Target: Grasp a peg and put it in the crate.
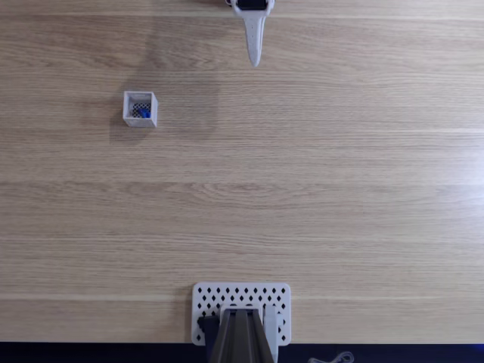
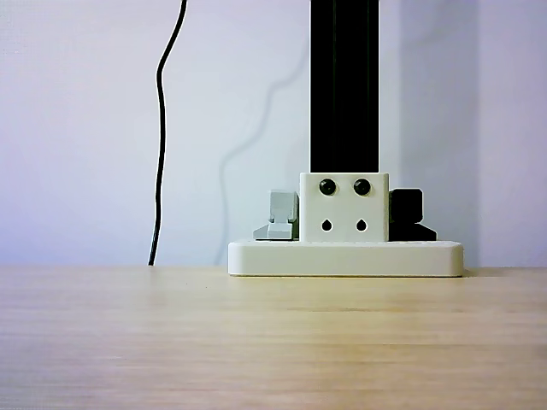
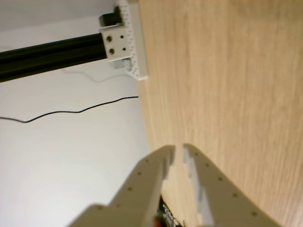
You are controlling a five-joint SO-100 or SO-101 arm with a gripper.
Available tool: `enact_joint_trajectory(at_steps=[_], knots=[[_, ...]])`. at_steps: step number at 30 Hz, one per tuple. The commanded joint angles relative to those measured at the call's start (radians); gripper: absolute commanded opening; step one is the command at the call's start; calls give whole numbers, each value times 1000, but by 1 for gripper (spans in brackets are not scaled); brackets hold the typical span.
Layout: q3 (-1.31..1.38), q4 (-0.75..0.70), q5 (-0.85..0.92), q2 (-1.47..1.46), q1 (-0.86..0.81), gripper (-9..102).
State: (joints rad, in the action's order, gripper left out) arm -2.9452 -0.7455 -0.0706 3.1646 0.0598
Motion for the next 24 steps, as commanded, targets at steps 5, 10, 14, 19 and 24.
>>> enact_joint_trajectory(at_steps=[5, 10, 14, 19, 24], knots=[[-118, -21, -14, 150, -5, -1], [-115, -120, -15, 169, -6, -1], [-115, -166, -51, 170, -6, -1], [-114, -164, -115, 169, -6, -1], [-112, -167, -115, 169, -6, -1]])
